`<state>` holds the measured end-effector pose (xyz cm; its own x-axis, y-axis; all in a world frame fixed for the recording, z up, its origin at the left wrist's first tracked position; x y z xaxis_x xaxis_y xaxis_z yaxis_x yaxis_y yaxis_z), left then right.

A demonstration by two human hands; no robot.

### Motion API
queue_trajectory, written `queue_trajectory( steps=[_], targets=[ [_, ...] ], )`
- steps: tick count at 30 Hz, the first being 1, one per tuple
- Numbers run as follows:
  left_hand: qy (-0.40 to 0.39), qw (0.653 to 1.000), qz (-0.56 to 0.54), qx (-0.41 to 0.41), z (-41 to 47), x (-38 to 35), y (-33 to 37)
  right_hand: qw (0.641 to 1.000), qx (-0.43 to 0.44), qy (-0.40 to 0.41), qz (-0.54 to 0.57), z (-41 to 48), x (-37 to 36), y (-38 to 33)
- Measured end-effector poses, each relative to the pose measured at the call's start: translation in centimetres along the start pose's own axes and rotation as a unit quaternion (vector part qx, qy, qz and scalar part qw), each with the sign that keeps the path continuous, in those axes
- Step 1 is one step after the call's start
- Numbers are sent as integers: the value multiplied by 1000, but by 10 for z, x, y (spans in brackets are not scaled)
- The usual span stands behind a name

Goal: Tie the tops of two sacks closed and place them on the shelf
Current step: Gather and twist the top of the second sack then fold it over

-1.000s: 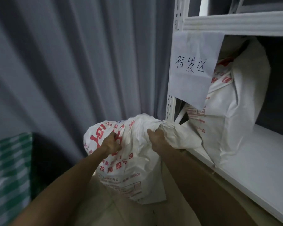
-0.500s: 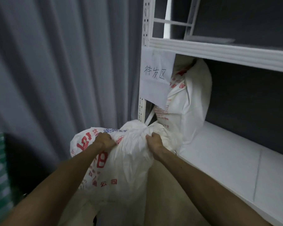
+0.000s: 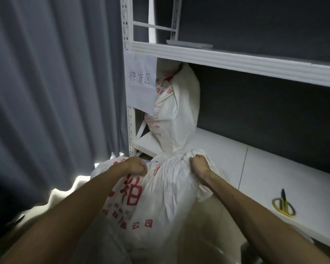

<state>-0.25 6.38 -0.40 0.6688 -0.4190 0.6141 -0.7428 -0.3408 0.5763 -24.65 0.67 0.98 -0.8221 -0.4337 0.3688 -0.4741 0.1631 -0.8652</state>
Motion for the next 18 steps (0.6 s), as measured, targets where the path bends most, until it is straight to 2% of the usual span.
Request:
queue_trajectory(
  steps=[4,6,8,11,14,16,18],
  targets=[
    [20,999,8,-28,22,-11,34,1000,-13,20,1,-6,52,22],
    [64,997,17,-35,38,-12,53,999,-13,46,7,-8,74,33],
    [87,994,63,0,50,-16,63,996,-23,85,0,-13,95,42],
    [-1,995,79,66,63,-44,65,988,-47,138,42,-21,122,59],
    [-70,987,-7,147,66,-80,70,980,-64,168,83,-30,143,75],
    [-93,984,-63,136,70,-93,79,973,-70,191,112,-35,155,86],
    [-126,978,-142,90,81,-98,90,964,-85,216,133,-45,167,95]
  ],
)
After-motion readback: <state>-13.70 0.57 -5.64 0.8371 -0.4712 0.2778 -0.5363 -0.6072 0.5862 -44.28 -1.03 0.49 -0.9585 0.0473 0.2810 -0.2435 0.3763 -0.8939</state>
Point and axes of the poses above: each hand's wrist, its own z-axis towards the middle knuckle, its own x-axis out of the back of the hand, y = z × x, the point moved 1 cm from there along z, towards the middle knuckle, and after that the axes turned 15 degrees about -y, right-handed, at the moved point
